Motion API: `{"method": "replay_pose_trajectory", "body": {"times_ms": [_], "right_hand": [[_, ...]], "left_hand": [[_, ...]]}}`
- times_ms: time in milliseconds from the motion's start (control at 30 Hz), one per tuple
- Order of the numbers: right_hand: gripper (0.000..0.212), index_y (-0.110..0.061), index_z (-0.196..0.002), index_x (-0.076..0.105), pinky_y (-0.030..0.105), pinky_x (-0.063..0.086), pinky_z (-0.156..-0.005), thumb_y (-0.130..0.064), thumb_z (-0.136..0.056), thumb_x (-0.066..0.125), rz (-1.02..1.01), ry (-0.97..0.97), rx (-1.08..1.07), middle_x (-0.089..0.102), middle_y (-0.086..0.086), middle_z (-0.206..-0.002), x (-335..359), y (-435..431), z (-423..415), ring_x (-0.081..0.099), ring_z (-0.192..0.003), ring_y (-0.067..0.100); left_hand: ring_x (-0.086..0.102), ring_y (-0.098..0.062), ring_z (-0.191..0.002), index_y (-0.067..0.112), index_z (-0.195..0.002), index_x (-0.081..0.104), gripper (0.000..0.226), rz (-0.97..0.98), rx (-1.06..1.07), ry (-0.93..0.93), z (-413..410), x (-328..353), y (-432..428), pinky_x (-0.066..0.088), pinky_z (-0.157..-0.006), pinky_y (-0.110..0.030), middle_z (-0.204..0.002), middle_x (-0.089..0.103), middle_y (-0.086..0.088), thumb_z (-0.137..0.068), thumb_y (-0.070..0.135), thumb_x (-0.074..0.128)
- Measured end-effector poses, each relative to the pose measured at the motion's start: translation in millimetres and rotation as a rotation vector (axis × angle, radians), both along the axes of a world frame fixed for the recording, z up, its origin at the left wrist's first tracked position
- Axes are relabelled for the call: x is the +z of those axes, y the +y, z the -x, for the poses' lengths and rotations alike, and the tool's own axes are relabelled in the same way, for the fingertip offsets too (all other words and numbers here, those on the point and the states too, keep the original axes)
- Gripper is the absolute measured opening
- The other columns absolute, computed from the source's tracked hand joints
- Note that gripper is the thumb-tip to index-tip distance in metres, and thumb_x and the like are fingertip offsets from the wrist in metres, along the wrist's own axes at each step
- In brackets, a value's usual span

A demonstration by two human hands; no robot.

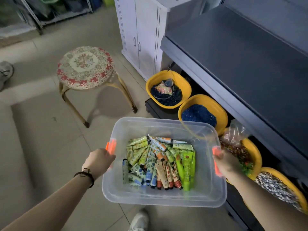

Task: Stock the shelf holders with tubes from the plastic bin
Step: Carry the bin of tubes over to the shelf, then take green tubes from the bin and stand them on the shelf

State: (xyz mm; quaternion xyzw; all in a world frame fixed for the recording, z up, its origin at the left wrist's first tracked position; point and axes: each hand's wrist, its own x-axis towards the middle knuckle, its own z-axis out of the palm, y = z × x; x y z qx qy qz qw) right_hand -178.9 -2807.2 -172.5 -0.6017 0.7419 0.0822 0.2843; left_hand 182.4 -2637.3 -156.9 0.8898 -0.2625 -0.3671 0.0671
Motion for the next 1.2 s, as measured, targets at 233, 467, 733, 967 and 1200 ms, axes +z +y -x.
{"method": "replay_pose_trajectory", "body": {"times_ms": [233, 467, 733, 967, 1200], "right_hand": [[0.024, -0.006, -0.095, 0.053, 0.038, 0.050, -0.072, -0.030, -0.098, 0.049, 0.051, -0.013, 0.055, 0.063, 0.019, -0.097, -3, -6, -16, 0.060, -0.081, 0.032], [0.030, -0.002, -0.111, 0.056, 0.039, 0.050, -0.072, -0.028, -0.096, 0.055, 0.007, -0.088, 0.034, 0.061, 0.015, -0.092, -6, -8, -12, 0.062, -0.087, 0.034], [0.046, -0.009, -0.121, 0.057, 0.040, 0.053, -0.066, -0.026, -0.080, 0.069, 0.590, 0.083, 0.374, 0.055, 0.017, -0.109, 12, 14, -30, 0.056, -0.094, 0.033], [0.036, -0.007, -0.116, 0.051, 0.021, 0.044, -0.067, -0.026, -0.088, 0.066, -0.028, -0.240, 0.341, 0.051, -0.002, -0.095, -46, 22, -70, 0.053, -0.085, 0.014], [0.032, -0.016, -0.073, 0.044, 0.024, 0.035, -0.047, -0.032, -0.083, 0.070, -0.118, -0.109, 0.031, 0.048, -0.003, -0.064, -118, 14, -63, 0.055, -0.062, 0.017]], "left_hand": [[0.062, -0.031, -0.073, 0.006, -0.071, 0.059, 0.020, 0.034, 0.094, 0.031, -10, -11, 1, 0.049, -0.066, -0.032, -0.077, 0.066, -0.012, -0.083, 0.022, 0.057], [0.059, -0.032, -0.067, 0.007, -0.073, 0.051, 0.026, 0.088, 0.084, -0.017, -4, -22, 5, 0.048, -0.061, -0.035, -0.073, 0.063, -0.014, -0.090, 0.027, 0.051], [0.049, -0.033, -0.086, 0.010, -0.108, 0.057, 0.040, 0.482, -0.129, -0.559, 35, -13, 2, 0.041, -0.072, -0.042, -0.096, 0.055, -0.012, -0.077, 0.032, 0.073], [0.060, -0.014, -0.093, 0.023, -0.119, 0.047, 0.033, 0.245, -0.337, 0.285, 127, -60, -73, 0.055, -0.082, -0.034, -0.114, 0.056, 0.003, -0.089, 0.027, 0.060], [0.064, -0.023, -0.085, 0.019, -0.114, 0.048, 0.043, 0.063, -0.232, 0.270, 173, -123, -119, 0.056, -0.074, -0.039, -0.097, 0.066, -0.003, -0.084, 0.046, 0.061]]}}
